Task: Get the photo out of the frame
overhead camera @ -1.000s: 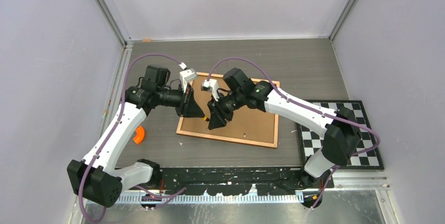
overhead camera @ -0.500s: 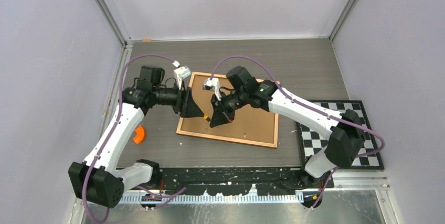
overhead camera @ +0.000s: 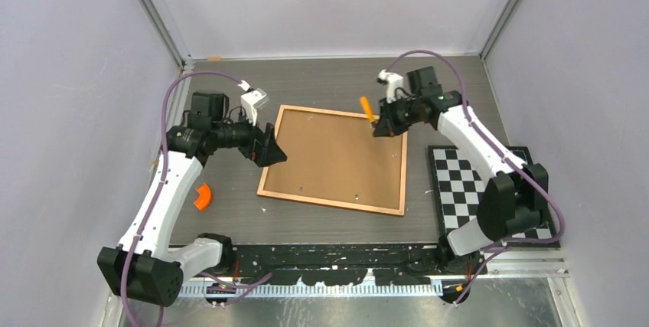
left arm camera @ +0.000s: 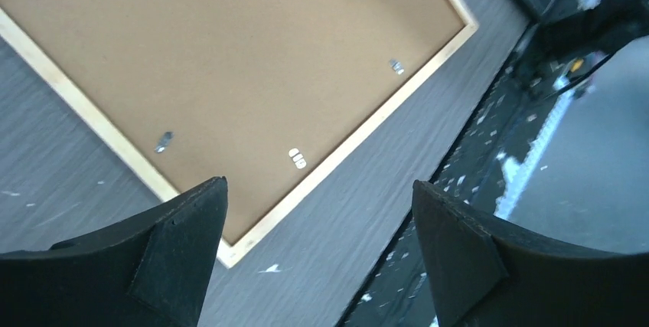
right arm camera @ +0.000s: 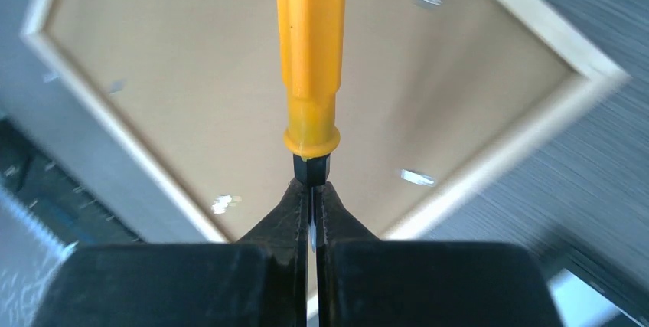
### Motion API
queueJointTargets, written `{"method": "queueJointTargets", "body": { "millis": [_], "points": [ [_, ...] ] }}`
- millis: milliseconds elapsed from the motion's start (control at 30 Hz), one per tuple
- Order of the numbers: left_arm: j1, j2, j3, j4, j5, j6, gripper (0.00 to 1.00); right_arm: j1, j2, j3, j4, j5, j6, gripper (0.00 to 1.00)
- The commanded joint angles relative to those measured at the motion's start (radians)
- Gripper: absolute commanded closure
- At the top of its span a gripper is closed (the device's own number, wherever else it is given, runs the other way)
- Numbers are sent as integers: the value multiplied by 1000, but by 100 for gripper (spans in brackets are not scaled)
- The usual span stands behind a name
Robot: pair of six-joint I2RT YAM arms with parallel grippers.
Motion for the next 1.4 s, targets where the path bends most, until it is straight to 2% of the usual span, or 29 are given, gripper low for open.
{"method": "queueJointTargets", "body": {
  "millis": [0,200,333,467,600,800,867,1367],
  "points": [
    [-60,14,32,-93,-125,184,10,-177,119,79,-73,160,-83,99],
    [-256,40,-34,-71,-327,303,10,-337,334,215,-103,255,-124,99],
    [-395,93,-51,-54,-446,352,11,-357,422,256,-93,299,-137,98],
    [-483,136,-72,-14,-508,374,11,-358,471,268,-75,354,-141,96],
    [-559,181,-82,39,-572,373,10,-359,512,273,-66,385,-148,88],
    [-648,251,-111,144,-662,373,5,-358,528,265,-60,390,-155,74],
    [-672,282,-107,151,-674,383,0,-358,525,258,-63,384,-156,71],
    [-802,425,-104,239,-680,388,0,-357,386,329,-148,345,-154,49]
  ]
}}
